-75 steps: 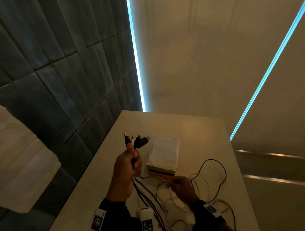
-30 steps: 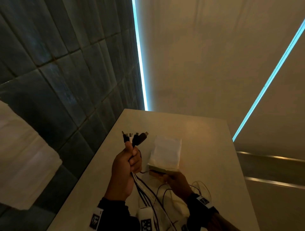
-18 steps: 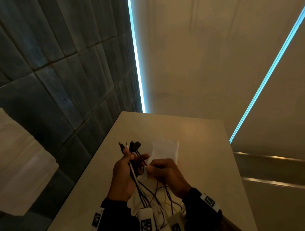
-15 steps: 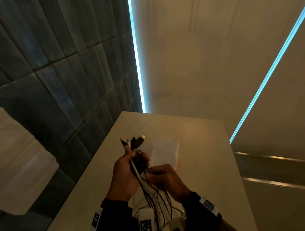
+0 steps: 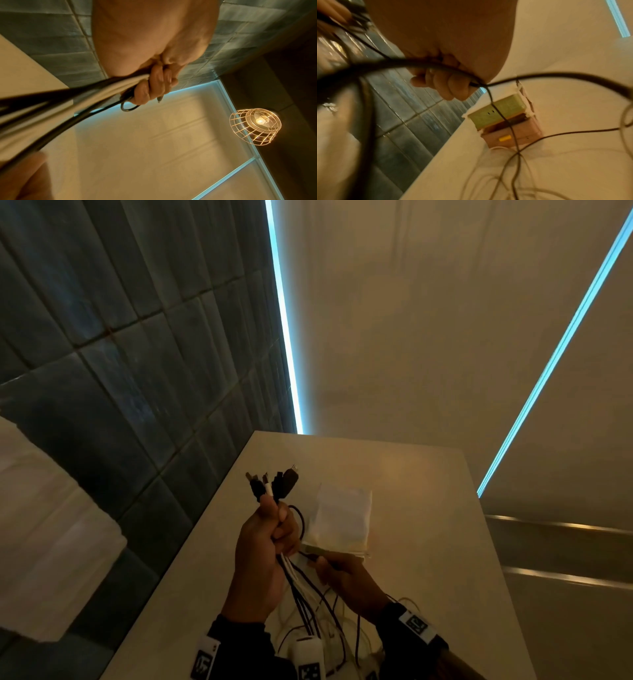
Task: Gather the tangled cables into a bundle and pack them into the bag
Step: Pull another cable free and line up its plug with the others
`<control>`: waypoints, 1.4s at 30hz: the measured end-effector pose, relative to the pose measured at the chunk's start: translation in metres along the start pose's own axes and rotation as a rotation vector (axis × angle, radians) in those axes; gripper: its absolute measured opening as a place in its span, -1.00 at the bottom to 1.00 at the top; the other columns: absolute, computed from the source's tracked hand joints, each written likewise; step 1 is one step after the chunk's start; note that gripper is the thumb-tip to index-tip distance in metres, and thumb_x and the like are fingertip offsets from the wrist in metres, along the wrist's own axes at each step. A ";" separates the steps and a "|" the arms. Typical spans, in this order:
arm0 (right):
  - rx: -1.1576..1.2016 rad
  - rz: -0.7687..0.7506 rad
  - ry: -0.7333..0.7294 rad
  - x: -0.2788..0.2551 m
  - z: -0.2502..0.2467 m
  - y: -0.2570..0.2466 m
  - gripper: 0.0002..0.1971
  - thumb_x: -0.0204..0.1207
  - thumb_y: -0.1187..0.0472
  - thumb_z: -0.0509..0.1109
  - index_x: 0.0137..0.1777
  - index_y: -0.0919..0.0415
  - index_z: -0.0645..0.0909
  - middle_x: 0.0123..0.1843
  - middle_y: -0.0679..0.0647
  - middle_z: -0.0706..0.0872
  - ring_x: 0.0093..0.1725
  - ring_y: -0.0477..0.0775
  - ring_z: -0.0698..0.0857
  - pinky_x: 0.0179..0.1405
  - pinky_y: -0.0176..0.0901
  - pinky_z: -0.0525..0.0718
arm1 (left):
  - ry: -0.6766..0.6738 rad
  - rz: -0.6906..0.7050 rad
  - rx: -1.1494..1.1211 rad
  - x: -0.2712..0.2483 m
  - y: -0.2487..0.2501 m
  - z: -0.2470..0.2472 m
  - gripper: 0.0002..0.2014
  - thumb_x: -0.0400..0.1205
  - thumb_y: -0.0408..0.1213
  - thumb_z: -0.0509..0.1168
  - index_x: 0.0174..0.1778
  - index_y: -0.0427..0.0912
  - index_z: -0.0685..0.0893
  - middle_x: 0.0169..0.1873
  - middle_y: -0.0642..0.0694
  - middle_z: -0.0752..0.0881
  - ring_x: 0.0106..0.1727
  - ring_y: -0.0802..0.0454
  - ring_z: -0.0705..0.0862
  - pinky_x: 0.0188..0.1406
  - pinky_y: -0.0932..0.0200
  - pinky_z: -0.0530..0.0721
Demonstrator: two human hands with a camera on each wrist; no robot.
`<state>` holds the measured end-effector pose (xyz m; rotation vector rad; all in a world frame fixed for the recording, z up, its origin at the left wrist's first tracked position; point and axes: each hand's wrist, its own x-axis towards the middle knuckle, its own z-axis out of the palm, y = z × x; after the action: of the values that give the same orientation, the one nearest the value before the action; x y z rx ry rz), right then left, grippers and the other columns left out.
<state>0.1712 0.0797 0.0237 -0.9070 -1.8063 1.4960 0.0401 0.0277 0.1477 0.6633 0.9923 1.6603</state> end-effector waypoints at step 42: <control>0.083 0.051 -0.073 0.007 -0.021 0.010 -0.70 0.60 0.07 0.36 -0.37 0.12 0.67 -0.34 0.04 0.63 -0.12 0.36 0.74 -0.21 -0.16 0.44 | 0.036 -0.064 -0.245 0.004 -0.009 -0.010 -0.64 0.75 -0.07 0.01 -0.31 -0.15 0.43 -0.56 0.06 0.32 -0.61 0.19 0.23 -0.59 0.27 0.30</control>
<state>0.1851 0.0982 0.0178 -0.8745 -1.7697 1.6428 0.0352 0.0302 0.1352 0.4353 0.8094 1.7073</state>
